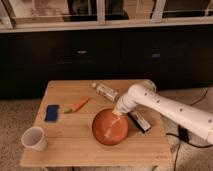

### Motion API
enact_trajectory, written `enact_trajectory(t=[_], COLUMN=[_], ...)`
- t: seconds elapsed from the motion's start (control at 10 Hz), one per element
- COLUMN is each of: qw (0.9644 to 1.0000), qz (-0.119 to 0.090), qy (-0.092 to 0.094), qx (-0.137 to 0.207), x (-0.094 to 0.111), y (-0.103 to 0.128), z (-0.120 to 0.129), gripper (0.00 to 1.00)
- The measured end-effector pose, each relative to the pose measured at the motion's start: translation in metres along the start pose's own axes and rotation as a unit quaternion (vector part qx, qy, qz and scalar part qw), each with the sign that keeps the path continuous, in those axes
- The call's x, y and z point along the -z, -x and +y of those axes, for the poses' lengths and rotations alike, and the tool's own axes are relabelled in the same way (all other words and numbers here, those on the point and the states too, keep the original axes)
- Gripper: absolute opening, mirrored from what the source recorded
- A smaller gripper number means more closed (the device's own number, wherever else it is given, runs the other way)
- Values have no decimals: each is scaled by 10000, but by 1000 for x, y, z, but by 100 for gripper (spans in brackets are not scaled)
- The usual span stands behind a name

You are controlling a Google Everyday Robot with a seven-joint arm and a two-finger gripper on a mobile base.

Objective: Drag the ceramic bowl in a circle

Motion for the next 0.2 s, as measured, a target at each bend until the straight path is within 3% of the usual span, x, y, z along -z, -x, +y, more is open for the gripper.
enact_trajectory(t=[0.2], qw=[9999], qz=[-88], qy=[69], qx=[90], x=[-18], y=[34], z=[8], gripper=[2])
